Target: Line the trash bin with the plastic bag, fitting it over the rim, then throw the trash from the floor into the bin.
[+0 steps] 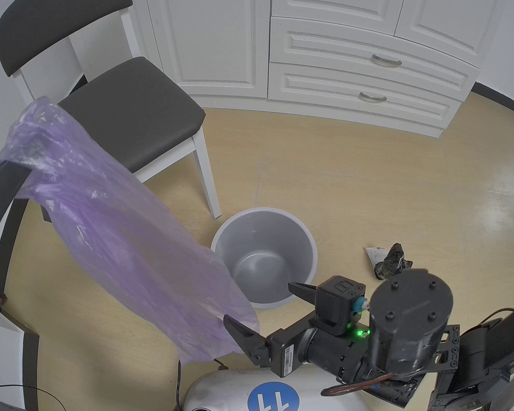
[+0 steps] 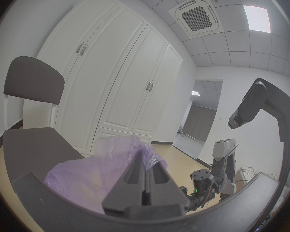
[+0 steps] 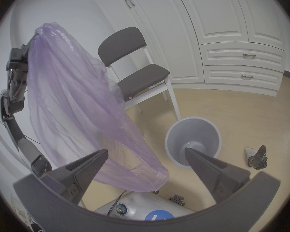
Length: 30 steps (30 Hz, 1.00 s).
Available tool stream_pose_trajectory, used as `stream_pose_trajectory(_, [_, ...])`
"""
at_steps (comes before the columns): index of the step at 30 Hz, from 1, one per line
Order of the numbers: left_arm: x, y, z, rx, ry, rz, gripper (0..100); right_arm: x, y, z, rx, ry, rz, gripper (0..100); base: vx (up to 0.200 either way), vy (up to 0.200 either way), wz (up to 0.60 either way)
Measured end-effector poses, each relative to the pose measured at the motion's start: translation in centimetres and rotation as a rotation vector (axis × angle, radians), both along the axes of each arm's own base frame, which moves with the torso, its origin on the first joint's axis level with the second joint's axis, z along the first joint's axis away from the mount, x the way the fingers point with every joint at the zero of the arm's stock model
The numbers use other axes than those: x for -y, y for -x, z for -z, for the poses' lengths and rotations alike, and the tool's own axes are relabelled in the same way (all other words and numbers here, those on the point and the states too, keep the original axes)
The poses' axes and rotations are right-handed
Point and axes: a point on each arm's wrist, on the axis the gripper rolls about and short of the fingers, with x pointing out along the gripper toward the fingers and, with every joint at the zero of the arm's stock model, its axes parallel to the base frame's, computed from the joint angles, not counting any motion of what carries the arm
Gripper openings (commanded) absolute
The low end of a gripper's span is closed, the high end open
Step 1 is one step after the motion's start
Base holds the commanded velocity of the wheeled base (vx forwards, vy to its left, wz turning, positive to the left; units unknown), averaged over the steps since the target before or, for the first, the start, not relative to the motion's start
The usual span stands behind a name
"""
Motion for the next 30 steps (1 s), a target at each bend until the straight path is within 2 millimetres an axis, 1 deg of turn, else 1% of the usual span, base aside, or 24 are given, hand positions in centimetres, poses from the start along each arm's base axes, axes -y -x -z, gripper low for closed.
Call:
stream_pose_trajectory(7, [0.0,0.0,0.0,0.000,0.000,0.000,0,-0.7,-0.7,0.3,-0.013,-0.031,0.015,100,0.000,0.000,0.00])
stream_pose_trajectory(13, [0.1,-0.1,0.1,-0.004,-0.004,0.000,0,-1.4,-0.1,0.3,-0.016,-0.064,-0.010,100,0.000,0.000,0.00])
stream_pose_trajectory(17, [0.2,-0.2,0.1,-0.008,-0.007,0.000,0,-2.4,0.3,0.8,-0.038,-0.092,-0.025,100,0.000,0.000,0.00])
stream_pose_trajectory(23, [0.2,-0.2,0.2,-0.009,-0.007,-0.001,0,-4.2,-0.1,1.2,-0.077,-0.221,-0.031,100,0.000,0.000,0.00])
stream_pose_trajectory(26, [0.2,-0.2,0.1,-0.006,-0.005,-0.002,0,-4.6,-0.2,1.3,-0.095,-0.247,-0.047,100,0.000,0.000,0.00])
stream_pose_trajectory(30, [0.1,-0.1,-0.1,-0.001,0.002,-0.003,0,-4.7,-0.2,1.4,-0.098,-0.239,-0.051,100,0.000,0.000,0.00])
